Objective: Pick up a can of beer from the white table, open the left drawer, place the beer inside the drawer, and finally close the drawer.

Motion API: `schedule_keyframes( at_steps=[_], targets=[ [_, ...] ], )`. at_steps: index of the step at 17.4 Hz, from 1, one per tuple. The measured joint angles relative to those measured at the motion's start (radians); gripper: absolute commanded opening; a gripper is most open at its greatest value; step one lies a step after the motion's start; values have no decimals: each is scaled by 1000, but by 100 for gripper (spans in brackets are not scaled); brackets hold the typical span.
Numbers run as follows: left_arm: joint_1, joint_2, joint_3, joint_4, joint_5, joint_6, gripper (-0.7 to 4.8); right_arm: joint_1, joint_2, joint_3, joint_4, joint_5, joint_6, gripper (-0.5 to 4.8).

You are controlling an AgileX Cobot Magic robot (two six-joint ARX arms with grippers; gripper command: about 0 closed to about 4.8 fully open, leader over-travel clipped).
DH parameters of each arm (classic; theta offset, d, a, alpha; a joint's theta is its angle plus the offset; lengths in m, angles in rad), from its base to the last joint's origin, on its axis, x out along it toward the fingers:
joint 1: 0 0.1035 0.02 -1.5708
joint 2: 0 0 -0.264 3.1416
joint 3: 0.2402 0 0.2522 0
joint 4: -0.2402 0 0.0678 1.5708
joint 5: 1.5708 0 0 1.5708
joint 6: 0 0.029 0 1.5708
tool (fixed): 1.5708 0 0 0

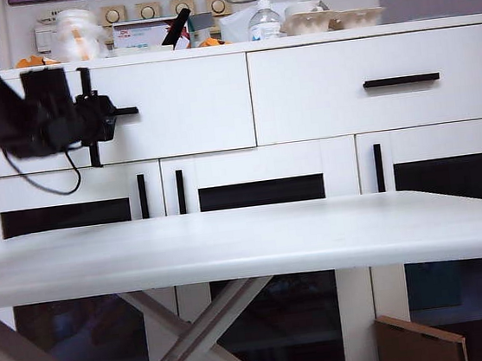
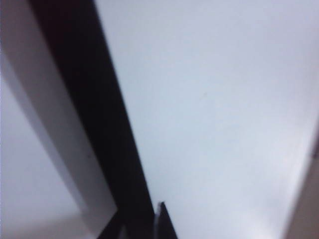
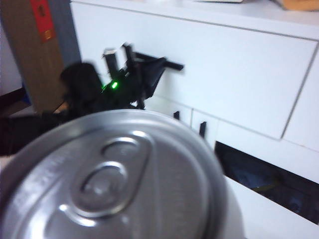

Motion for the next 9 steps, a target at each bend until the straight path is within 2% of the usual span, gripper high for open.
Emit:
schedule_keyframes(
  at_steps=[6, 9],
  targets=[
    [2, -23, -220, 367, 32, -37, -6, 0, 0, 0, -1, 1, 0, 40],
    [3, -93, -341, 393, 36, -36, -6, 0, 0, 0, -2, 0, 0, 40]
  ],
)
